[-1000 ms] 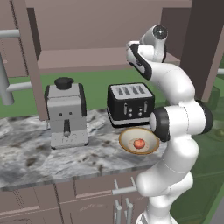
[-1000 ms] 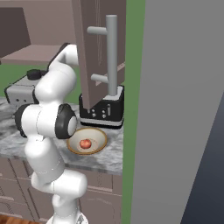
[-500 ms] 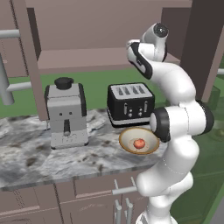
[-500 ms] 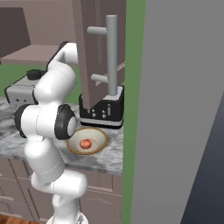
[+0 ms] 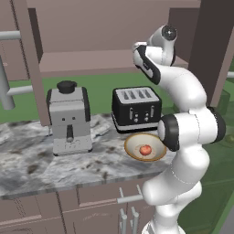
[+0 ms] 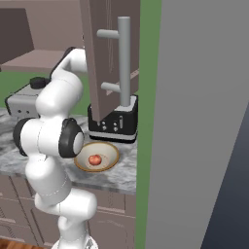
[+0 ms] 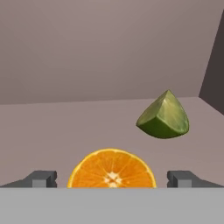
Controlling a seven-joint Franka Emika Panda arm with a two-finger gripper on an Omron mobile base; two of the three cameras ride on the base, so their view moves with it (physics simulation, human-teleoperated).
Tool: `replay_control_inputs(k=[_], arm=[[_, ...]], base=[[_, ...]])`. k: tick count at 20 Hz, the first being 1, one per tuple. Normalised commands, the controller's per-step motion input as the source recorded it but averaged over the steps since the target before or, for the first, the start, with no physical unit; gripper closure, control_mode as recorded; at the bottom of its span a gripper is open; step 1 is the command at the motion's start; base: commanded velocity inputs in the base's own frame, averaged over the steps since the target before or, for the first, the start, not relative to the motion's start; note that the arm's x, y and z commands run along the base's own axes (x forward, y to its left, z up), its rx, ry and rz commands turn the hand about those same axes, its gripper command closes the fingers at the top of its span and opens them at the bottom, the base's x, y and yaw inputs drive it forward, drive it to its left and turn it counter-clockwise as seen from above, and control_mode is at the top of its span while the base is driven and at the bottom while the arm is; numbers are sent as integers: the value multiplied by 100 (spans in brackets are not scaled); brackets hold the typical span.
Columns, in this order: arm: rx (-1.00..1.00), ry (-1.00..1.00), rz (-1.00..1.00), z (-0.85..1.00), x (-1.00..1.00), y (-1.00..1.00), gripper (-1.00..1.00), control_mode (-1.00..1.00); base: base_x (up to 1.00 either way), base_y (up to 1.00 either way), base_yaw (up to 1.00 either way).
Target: Open the cabinet. Pick the peach and orange from the cabinet and place them into the bowl. Then close the cabinet.
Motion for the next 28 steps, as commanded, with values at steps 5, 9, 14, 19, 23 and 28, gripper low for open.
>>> replay_control_inputs(k=[5, 9, 14, 19, 23, 28], arm=[[-2, 4, 0, -6, 0, 20, -100, -100], [0, 0, 0, 0, 0, 0, -100, -100], [0, 0, 0, -2, 0, 0, -100, -100], [0, 0, 0, -6, 0, 0, -100, -100], [0, 0, 0, 0, 0, 0, -100, -100], [0, 0, 0, -1, 9, 0, -100, -100]], base=[[0, 0, 0], [0, 0, 0], [0, 0, 0], [0, 0, 0], [0, 0, 0], [0, 0, 0]])
